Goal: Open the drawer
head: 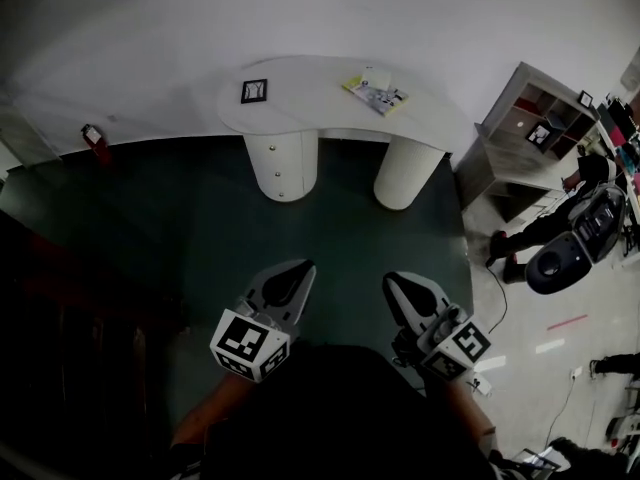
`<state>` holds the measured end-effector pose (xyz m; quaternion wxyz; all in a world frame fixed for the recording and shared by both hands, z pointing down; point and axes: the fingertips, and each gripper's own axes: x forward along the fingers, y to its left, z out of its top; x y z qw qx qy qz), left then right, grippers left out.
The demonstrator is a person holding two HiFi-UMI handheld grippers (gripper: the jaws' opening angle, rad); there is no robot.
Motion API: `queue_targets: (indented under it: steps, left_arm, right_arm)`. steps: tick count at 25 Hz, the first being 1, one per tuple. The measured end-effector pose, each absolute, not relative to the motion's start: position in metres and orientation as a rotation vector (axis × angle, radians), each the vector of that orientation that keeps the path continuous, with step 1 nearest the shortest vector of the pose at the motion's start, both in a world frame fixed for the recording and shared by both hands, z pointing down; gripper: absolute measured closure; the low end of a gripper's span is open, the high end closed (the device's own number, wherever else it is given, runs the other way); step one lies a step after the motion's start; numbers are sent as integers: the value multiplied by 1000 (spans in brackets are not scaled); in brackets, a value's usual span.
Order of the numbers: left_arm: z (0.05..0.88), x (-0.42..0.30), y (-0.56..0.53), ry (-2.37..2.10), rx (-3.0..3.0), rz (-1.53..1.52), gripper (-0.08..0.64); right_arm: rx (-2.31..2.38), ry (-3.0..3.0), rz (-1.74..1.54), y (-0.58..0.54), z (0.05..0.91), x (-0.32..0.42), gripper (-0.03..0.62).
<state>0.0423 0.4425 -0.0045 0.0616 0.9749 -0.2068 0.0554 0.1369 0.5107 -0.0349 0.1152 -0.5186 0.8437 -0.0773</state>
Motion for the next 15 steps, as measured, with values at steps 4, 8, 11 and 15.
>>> queue_targets:
  steps: [4,8,11,15]
  left_arm:
    - [-1,4,428,-657,2934,181,545]
    - [6,-28,410,-722,2900,198,545]
    - [10,-41,397,-764,2865,192,543]
    - [11,-41,373,-800,2848,191,545]
  right_arm:
    - [-1471,2519,-256,488,-27,99,575]
    - [-1420,2550,-302,468,-20,74,575]
    - [-1383,2562,-325,450,-19,64,575]
    - [-1333,2594,-339,419,-18,64,575]
